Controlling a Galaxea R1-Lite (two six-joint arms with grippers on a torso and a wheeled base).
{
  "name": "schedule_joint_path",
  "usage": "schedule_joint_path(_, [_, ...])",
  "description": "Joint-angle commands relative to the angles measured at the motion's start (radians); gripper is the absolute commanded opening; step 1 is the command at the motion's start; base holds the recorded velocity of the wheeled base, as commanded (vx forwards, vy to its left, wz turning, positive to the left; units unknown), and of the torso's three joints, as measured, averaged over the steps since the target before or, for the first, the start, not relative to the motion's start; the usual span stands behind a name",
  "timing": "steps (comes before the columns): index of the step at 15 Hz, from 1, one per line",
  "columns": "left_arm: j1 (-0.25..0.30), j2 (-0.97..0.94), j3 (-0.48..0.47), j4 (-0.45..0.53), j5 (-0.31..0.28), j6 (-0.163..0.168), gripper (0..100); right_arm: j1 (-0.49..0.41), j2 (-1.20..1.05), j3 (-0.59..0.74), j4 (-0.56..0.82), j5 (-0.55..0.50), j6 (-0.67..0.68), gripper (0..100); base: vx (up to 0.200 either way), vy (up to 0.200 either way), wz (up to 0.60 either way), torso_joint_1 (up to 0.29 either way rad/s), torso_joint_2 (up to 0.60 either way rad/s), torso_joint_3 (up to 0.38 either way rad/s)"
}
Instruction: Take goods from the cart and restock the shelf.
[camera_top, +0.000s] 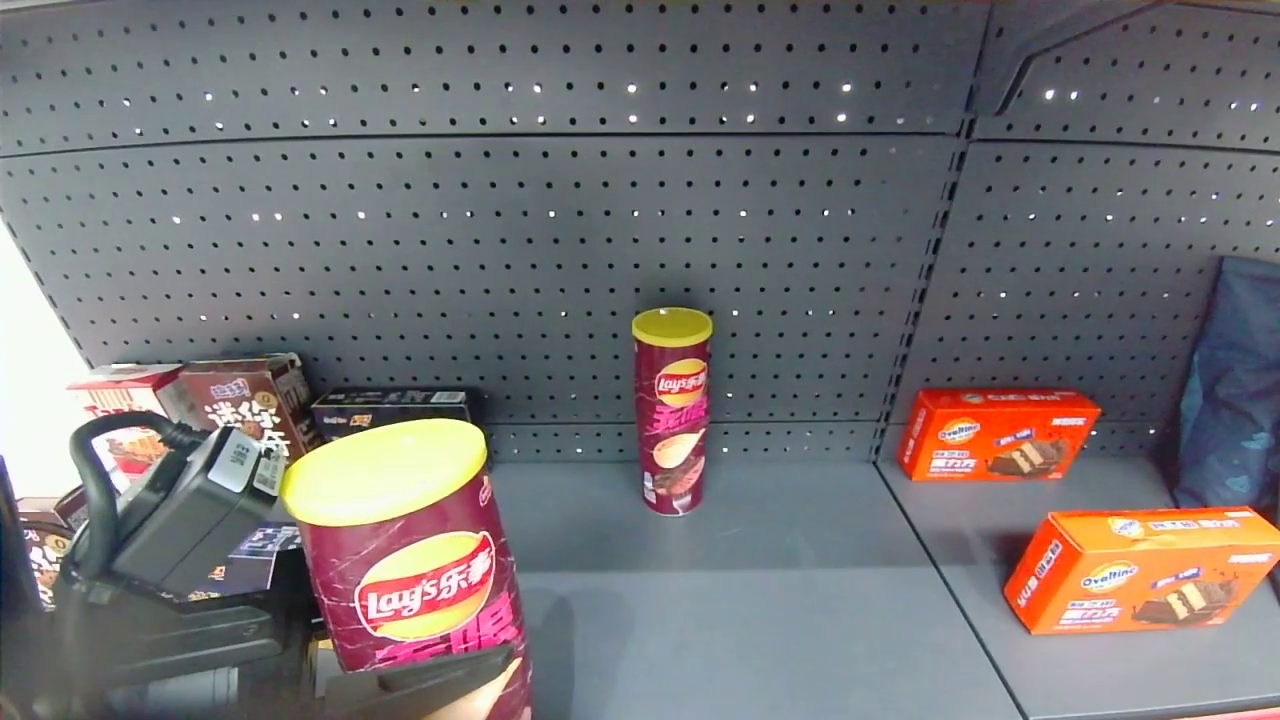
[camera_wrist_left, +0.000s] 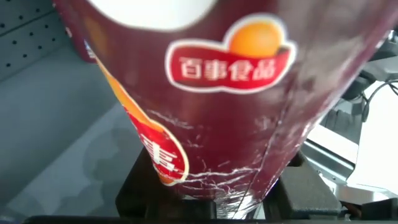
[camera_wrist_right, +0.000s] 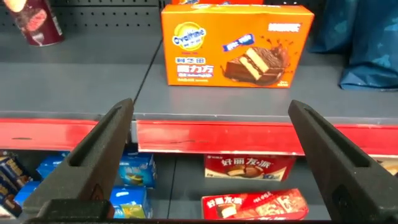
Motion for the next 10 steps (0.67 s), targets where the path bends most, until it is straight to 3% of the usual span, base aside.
schedule_joint_path(1, [-0.001, 0.002, 0.003, 0.001, 0.003, -0.001, 0, 0.010, 0.059, -0.059, -0.005, 0.016, -0.008, 100, 0.000, 0.000, 0.00, 0.000, 0.00, 0.000])
schedule_joint_path(2, [-0.006, 0.000, -0.003, 0.001, 0.004, 0.002, 0, 0.048, 0.366, -0.379, -0.002, 0.067, 0.077, 100, 0.000, 0.000, 0.00, 0.000, 0.00, 0.000])
schedule_joint_path(3, [-0.017, 0.005, -0.017, 0.001, 0.012, 0.018, 0, 0.061, 0.462, -0.427, -0.028, 0.107, 0.133, 100, 0.000, 0.000, 0.00, 0.000, 0.00, 0.000])
schedule_joint_path(5, [-0.021, 0.045, -0.039, 0.003, 0.064, 0.076, 0, 0.142, 0.525, -0.399, -0.083, 0.234, 0.058, 100, 0.000, 0.000, 0.00, 0.000, 0.00, 0.000])
schedule_joint_path(8, [-0.030, 0.052, -0.057, 0.004, 0.056, 0.082, 0, 0.328, 0.706, -0.419, -0.120, 0.254, -0.008, 100, 0.000, 0.000, 0.00, 0.000, 0.00, 0.000])
schedule_joint_path(10, [-0.020, 0.054, -0.082, 0.004, 0.050, 0.081, 0, 0.375, 0.869, -0.494, -0.163, 0.251, -0.009, 100, 0.000, 0.000, 0.00, 0.000, 0.00, 0.000])
